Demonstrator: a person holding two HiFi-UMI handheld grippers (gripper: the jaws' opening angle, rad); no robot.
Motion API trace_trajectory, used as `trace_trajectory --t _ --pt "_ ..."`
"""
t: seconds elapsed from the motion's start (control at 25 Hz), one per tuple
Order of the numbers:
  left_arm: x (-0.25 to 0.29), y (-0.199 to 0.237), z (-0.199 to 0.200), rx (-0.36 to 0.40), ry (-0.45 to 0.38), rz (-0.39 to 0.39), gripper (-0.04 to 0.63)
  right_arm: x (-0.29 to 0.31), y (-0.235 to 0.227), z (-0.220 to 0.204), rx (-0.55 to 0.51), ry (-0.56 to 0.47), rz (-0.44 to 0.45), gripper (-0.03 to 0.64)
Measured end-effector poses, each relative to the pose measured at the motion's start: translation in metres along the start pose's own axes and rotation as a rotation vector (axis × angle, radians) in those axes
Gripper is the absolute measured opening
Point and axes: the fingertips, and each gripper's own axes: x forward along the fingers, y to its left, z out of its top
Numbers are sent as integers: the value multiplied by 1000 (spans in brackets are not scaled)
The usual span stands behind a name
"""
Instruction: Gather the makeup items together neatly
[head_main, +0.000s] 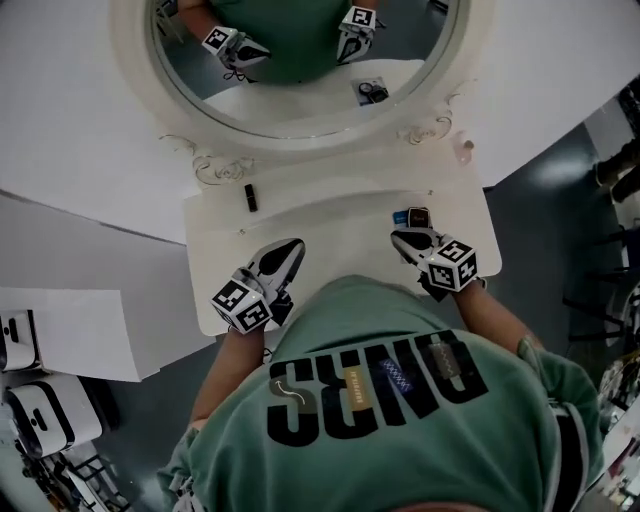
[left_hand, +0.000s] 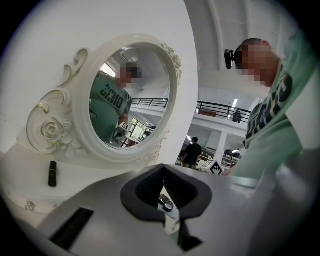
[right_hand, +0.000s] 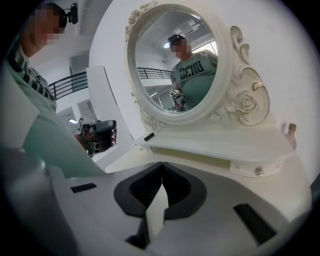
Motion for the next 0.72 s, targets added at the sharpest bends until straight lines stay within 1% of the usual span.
trace_trajectory --t 0.08,0.12,0.16,0.24,0.4,0.48,0.6,0.72 --pt "23 -11 -8 -11 8 16 9 -16 -33 -11 -73 43 -28 -1" --pt "34 -16 -13 -19 11 25 9 -22 -50 -18 -117 75 -41 33" --pt "44 -22 -17 -25 13 33 9 -27 -66 -27 -161 113 -48 82" --pt "61 -33 -24 -33 15 49 9 -32 -97 -42 -239 185 -47 158" --pt "82 -53 -34 -37 21 99 9 -25 -147 -67 -373 312 -29 235" --pt "86 -60 -39 -40 25 126 9 -16 -165 -78 -406 364 -25 262" --pt "82 -67 -46 -49 33 177 9 -3 -175 -93 -438 431 33 293" --pt "74 -73 -53 -53 34 232 9 0 -180 -111 -520 511 128 310"
